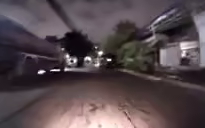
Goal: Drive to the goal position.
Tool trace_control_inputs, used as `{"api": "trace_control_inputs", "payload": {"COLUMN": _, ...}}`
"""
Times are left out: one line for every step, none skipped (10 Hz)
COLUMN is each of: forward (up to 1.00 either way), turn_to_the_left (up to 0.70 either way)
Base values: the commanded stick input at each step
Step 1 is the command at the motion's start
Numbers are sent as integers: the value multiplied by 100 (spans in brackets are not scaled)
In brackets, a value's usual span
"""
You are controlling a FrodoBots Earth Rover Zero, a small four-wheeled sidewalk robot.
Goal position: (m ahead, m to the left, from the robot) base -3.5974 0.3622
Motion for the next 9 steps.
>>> {"api": "trace_control_inputs", "payload": {"forward": 100, "turn_to_the_left": 0}}
{"api": "trace_control_inputs", "payload": {"forward": 100, "turn_to_the_left": 0}}
{"api": "trace_control_inputs", "payload": {"forward": 100, "turn_to_the_left": 23}}
{"api": "trace_control_inputs", "payload": {"forward": 100, "turn_to_the_left": 27}}
{"api": "trace_control_inputs", "payload": {"forward": 100, "turn_to_the_left": 22}}
{"api": "trace_control_inputs", "payload": {"forward": 100, "turn_to_the_left": 1}}
{"api": "trace_control_inputs", "payload": {"forward": 100, "turn_to_the_left": 0}}
{"api": "trace_control_inputs", "payload": {"forward": 100, "turn_to_the_left": 0}}
{"api": "trace_control_inputs", "payload": {"forward": 100, "turn_to_the_left": 0}}
